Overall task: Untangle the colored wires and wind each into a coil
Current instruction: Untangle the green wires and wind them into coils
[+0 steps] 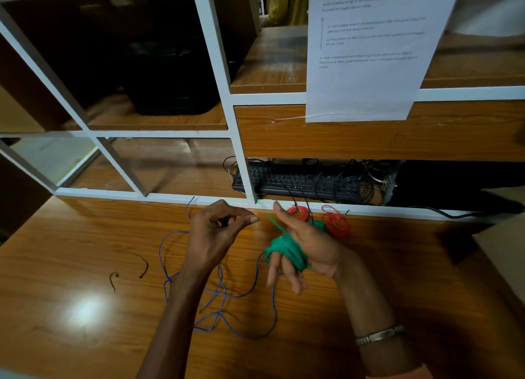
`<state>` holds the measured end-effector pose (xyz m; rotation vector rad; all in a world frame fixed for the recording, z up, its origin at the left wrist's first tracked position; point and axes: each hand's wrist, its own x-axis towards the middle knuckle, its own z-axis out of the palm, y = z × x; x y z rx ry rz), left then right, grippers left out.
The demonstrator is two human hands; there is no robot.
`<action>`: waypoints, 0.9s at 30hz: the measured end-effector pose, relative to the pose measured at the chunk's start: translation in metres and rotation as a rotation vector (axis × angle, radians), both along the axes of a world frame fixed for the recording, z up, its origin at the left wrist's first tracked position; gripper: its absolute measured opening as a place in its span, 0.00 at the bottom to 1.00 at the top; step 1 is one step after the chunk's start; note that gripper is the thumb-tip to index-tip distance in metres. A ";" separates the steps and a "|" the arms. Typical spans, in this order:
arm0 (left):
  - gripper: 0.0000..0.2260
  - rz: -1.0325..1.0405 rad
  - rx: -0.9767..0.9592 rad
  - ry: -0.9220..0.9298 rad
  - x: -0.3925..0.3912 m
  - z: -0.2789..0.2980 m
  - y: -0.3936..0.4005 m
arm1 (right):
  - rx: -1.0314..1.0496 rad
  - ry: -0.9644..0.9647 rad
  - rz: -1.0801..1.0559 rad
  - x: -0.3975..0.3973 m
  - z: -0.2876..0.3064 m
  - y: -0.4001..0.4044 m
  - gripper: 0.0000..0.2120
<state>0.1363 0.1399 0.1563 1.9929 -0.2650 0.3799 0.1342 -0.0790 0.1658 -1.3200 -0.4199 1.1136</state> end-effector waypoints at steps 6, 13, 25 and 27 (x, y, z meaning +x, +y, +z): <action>0.03 -0.021 -0.069 0.080 -0.016 -0.014 -0.015 | 0.066 -0.072 -0.422 0.003 -0.001 -0.002 0.50; 0.02 -0.037 -0.023 -0.103 -0.028 -0.005 -0.037 | -0.393 -0.159 -0.618 0.002 -0.011 0.006 0.49; 0.16 -0.208 0.043 0.117 -0.031 -0.022 -0.050 | -0.030 0.040 -0.344 0.002 -0.001 -0.007 0.52; 0.21 -0.312 -0.084 0.196 -0.038 -0.020 -0.059 | 0.008 0.045 -0.344 0.001 0.000 -0.008 0.51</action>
